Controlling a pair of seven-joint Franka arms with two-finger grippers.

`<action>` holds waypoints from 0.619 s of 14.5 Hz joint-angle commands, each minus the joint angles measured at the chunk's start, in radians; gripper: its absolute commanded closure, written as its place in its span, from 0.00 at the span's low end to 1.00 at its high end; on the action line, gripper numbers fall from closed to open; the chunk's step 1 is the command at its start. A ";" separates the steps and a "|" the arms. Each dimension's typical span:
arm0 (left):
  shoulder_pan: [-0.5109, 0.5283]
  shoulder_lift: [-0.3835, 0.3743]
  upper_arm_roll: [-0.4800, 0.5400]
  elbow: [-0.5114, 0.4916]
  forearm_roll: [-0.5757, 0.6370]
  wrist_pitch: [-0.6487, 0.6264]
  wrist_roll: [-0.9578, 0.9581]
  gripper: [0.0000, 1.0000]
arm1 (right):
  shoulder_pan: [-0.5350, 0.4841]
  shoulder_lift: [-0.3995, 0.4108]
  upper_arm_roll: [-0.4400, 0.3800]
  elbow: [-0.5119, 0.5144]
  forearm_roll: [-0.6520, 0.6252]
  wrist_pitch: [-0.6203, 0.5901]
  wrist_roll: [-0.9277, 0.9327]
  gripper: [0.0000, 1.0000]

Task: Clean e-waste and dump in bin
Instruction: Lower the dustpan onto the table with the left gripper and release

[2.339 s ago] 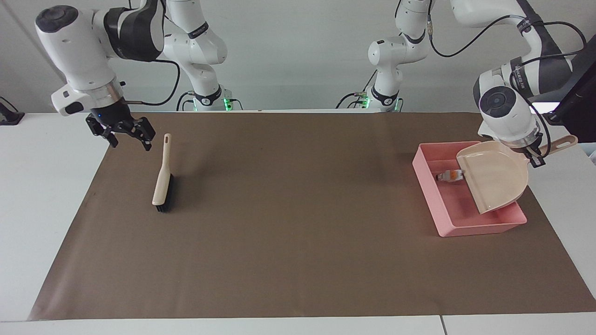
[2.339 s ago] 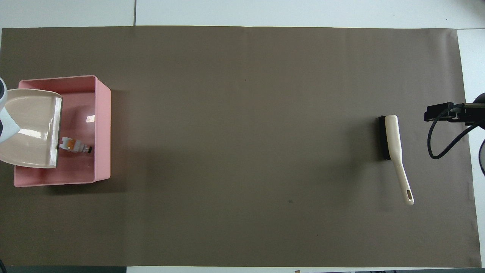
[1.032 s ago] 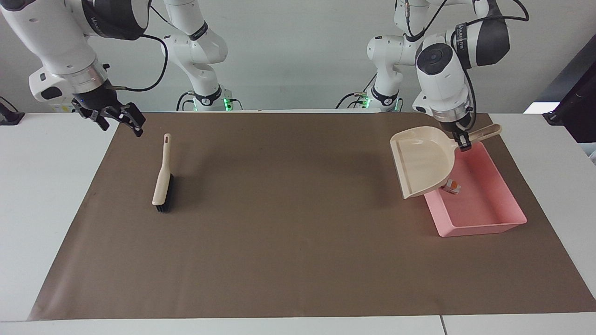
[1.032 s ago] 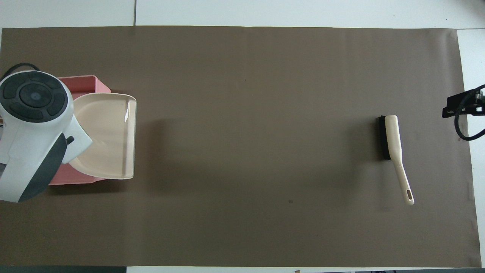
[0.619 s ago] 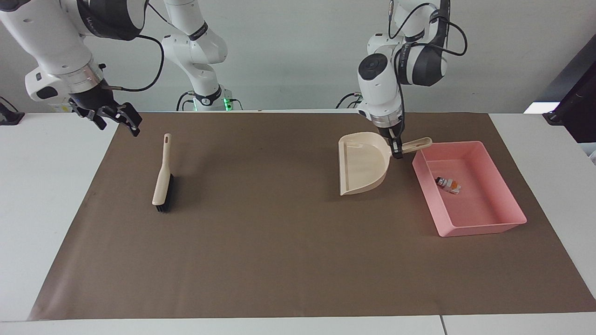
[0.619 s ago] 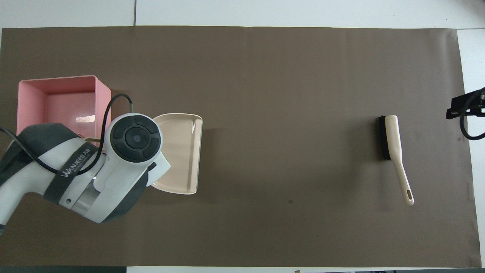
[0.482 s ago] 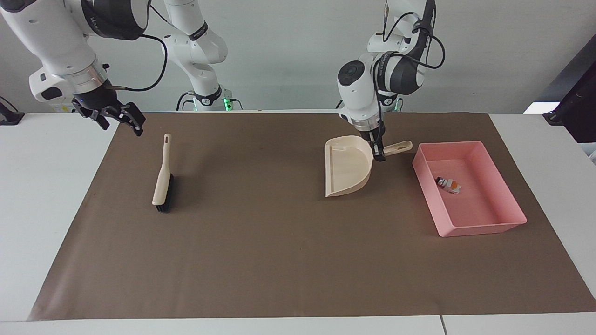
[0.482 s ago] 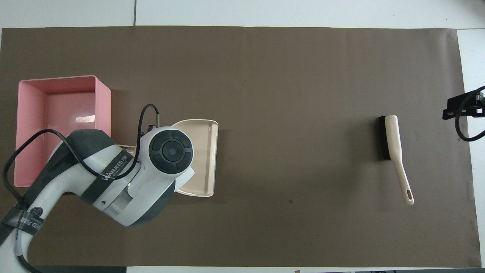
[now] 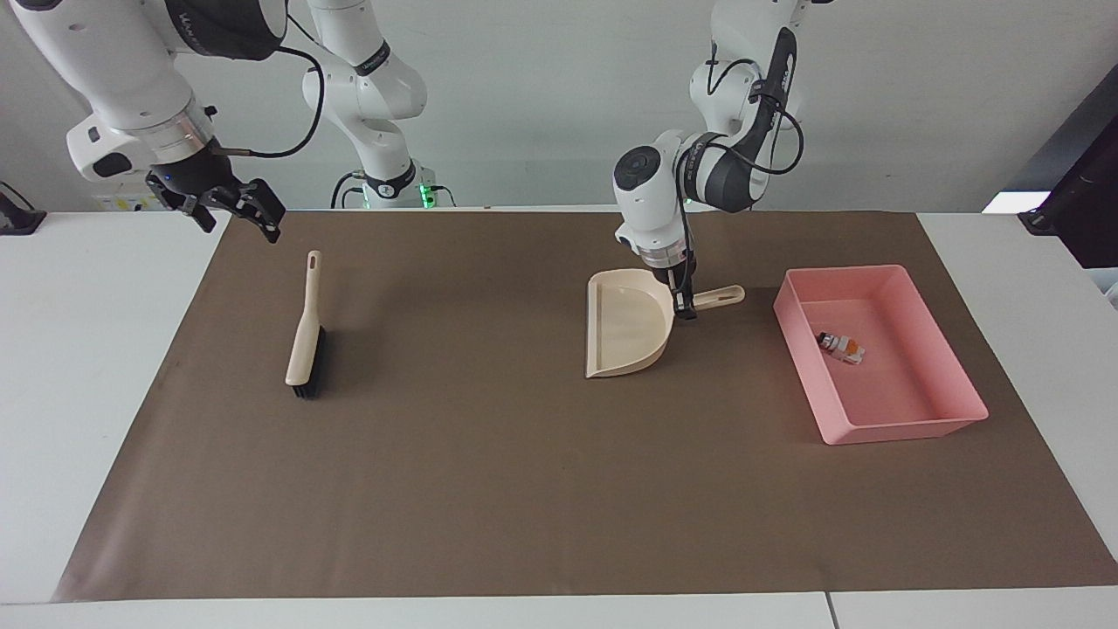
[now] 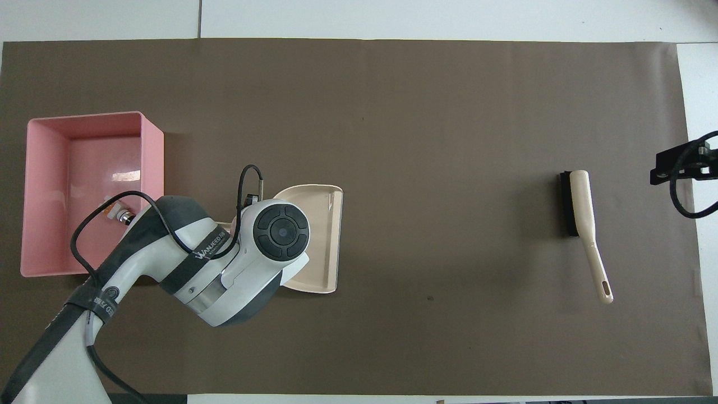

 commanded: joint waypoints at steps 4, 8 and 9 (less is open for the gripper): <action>-0.030 0.019 0.009 -0.027 -0.024 0.034 -0.014 0.99 | -0.003 -0.003 0.004 0.005 -0.007 -0.013 -0.007 0.00; -0.021 0.001 0.012 -0.013 -0.025 -0.007 -0.014 0.56 | -0.001 -0.006 0.003 -0.003 -0.004 -0.016 -0.014 0.00; -0.013 -0.008 0.014 0.005 -0.025 -0.035 -0.015 0.48 | 0.002 -0.008 0.004 -0.004 -0.003 -0.016 -0.015 0.00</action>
